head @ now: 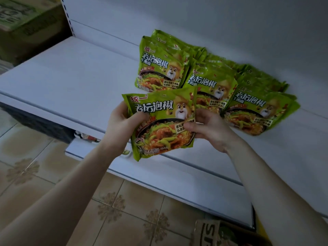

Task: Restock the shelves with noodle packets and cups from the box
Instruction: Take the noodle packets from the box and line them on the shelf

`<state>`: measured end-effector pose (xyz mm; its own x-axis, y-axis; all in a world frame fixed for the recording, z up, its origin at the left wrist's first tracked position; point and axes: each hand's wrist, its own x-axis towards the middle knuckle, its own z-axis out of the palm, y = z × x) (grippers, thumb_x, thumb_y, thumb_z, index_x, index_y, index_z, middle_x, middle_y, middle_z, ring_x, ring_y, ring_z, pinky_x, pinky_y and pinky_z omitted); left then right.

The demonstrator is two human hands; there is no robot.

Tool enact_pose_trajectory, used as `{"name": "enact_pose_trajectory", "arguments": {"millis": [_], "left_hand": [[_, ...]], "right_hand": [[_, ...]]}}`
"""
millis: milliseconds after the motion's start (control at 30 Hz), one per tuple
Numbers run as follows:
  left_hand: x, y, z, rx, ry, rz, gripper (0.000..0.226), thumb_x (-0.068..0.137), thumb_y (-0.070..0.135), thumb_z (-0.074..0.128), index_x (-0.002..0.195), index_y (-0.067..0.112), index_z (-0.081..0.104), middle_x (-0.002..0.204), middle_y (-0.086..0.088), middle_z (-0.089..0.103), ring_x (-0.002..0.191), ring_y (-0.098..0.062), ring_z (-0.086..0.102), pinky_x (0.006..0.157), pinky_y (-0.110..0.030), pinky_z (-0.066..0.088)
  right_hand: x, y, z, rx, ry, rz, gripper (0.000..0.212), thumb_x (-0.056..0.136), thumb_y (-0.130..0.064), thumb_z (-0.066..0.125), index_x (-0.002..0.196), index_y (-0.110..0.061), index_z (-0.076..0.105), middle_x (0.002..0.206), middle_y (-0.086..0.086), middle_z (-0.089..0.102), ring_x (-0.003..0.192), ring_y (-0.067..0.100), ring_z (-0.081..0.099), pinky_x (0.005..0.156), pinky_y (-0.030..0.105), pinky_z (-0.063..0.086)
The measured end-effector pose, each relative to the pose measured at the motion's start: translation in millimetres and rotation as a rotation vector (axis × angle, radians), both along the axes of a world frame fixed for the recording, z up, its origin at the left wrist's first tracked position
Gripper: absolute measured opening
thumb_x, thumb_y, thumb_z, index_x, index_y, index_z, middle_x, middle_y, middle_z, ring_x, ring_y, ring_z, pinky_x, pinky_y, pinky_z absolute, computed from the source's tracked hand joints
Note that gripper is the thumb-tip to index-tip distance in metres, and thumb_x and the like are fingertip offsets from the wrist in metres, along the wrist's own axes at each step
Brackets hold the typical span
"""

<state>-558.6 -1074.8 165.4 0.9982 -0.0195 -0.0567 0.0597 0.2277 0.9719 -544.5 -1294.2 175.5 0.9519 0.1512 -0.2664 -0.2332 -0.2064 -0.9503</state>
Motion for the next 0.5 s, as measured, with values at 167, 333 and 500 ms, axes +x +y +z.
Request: {"name": "enact_pose_trajectory", "arguments": {"millis": [167, 333, 500], "left_hand": [[26.8, 35.8, -19.5, 0.239, 0.018, 0.159, 0.016, 0.083, 0.029, 0.061, 0.097, 0.021, 0.06, 0.087, 0.007, 0.07, 0.087, -0.011, 0.066, 0.078, -0.03, 0.052], [45.2, 54.7, -59.2, 0.963, -0.078, 0.076, 0.042, 0.094, 0.021, 0.047, 0.133, 0.006, 0.045, 0.134, -0.009, 0.05, 0.125, -0.027, 0.044, 0.1, -0.033, 0.033], [58.0, 40.9, -84.4, 1.439, -0.138, -0.117, 0.057, 0.095, 0.045, 0.029, 0.145, 0.016, 0.023, 0.155, -0.006, 0.015, 0.144, -0.025, 0.006, 0.113, -0.048, 0.007]], "right_hand": [[16.0, 25.9, -2.8, 0.017, -0.086, -0.223, 0.028, 0.076, -0.005, 0.07, 0.095, -0.022, 0.057, 0.1, -0.002, 0.065, 0.089, 0.015, 0.065, 0.08, 0.038, 0.056], [40.4, 41.9, -7.7, 0.026, -0.192, -0.439, 0.023, 0.079, -0.008, 0.069, 0.09, -0.025, 0.057, 0.093, -0.006, 0.065, 0.087, 0.012, 0.064, 0.078, 0.036, 0.056], [72.3, 58.5, -20.9, -0.013, -0.24, -0.535, 0.03, 0.077, -0.011, 0.073, 0.1, -0.017, 0.055, 0.099, -0.002, 0.063, 0.1, 0.02, 0.062, 0.091, 0.043, 0.052]]}}
